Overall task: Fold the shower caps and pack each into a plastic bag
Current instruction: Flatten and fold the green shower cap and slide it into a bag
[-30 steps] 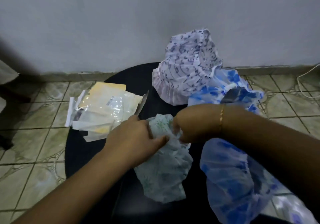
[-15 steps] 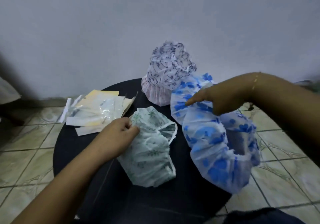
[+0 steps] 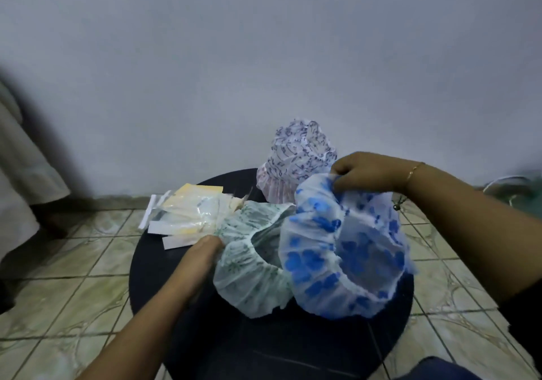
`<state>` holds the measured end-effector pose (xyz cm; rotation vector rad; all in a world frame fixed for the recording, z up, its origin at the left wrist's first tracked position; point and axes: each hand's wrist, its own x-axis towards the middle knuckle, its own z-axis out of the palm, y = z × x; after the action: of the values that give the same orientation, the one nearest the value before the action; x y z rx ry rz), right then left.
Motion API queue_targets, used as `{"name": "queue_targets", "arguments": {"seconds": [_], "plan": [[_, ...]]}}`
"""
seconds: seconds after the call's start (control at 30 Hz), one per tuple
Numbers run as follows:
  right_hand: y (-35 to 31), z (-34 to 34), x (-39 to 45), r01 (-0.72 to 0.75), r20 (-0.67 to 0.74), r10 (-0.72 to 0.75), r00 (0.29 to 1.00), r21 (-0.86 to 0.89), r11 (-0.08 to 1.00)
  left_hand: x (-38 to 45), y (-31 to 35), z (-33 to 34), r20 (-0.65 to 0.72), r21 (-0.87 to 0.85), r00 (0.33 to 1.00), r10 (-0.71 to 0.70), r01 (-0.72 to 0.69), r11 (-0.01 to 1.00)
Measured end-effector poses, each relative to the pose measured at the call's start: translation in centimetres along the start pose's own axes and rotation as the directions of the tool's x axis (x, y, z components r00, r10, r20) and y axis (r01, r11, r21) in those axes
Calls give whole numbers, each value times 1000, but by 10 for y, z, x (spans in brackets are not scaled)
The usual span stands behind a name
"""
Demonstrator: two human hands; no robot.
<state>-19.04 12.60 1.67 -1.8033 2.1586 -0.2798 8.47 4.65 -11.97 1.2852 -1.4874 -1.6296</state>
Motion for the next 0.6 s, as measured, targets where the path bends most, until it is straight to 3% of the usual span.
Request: {"name": "queue_targets", "arguments": {"seconds": [0.13,0.23,0.4,0.6], "plan": [[-12,-14,7,27,-172,34,985,337,941,-1,1,-3,-21,-161,996,-85,81,984],[-21,-19,23,59,-249,117,961,603,796,4,-3,-3,29,-226,996,-86,90,970],[-47,-14,56,116,-240,352,905,933,340,11,-9,-4,63,-261,996,-67,81,962],[-108,41,101,-44,77,218,973,987,-151,14,-9,-4,86,-279,995,-49,71,958]]}}
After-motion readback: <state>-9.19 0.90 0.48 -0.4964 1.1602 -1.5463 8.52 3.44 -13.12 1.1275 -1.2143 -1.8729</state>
